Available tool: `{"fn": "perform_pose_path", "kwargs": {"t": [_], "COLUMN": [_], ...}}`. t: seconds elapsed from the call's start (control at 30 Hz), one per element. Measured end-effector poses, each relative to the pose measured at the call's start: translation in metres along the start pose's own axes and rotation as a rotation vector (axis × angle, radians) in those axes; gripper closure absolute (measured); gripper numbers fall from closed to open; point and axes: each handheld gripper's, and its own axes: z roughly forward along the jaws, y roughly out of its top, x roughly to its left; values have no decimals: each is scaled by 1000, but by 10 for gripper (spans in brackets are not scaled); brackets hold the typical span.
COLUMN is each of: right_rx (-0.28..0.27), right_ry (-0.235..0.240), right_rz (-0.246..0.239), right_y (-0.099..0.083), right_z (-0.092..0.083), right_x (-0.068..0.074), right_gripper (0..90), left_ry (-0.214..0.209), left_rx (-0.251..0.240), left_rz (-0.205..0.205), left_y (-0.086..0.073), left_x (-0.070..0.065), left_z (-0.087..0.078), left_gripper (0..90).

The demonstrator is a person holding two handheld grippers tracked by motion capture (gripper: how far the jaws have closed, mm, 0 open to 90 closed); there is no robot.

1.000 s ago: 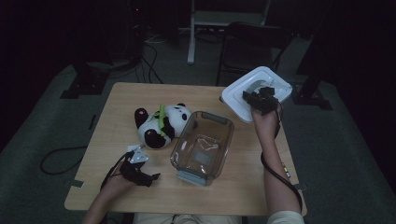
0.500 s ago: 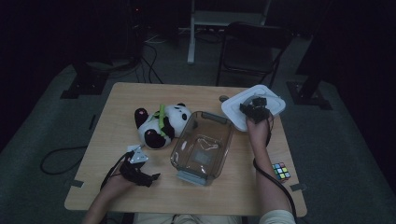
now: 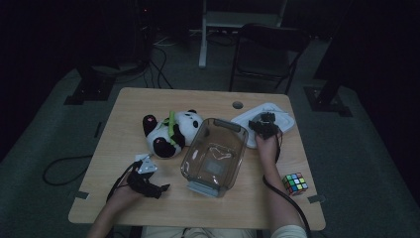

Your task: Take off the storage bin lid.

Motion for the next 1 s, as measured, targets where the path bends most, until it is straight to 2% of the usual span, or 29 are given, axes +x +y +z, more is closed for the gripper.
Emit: {"fn": "perform_pose_path", "kwargs": {"t": [0.2,0.4,0.5,0.63,0.7,0.87,1.0], "right_rx": [15,31,31,20,14,-5,-25], "right_ry": [-6,-19,-29,-49,-43,-66,-58], "right_rz": [20,29,28,13,12,-22,-19], "right_y": [-8,-10,-8,-6,-5,-3,-1], "right_z": [6,6,1,-7,-11,-24,-34], "right_x": [-7,-10,-10,-7,-6,1,2], "right_gripper": [684,620,564,532,504,450,374], "left_ry": [0,0,0,-1,-1,0,0], "left_rx": [0,0,0,0,0,0,0], "left_rz": [0,1,1,2,1,2,1], "left_y": [0,0,0,0,0,0,0], "left_x": [0,0,0,0,0,0,0], "left_z": [0,0,0,0,0,0,0], "left_gripper": [21,21,21,21,21,21,21]}}
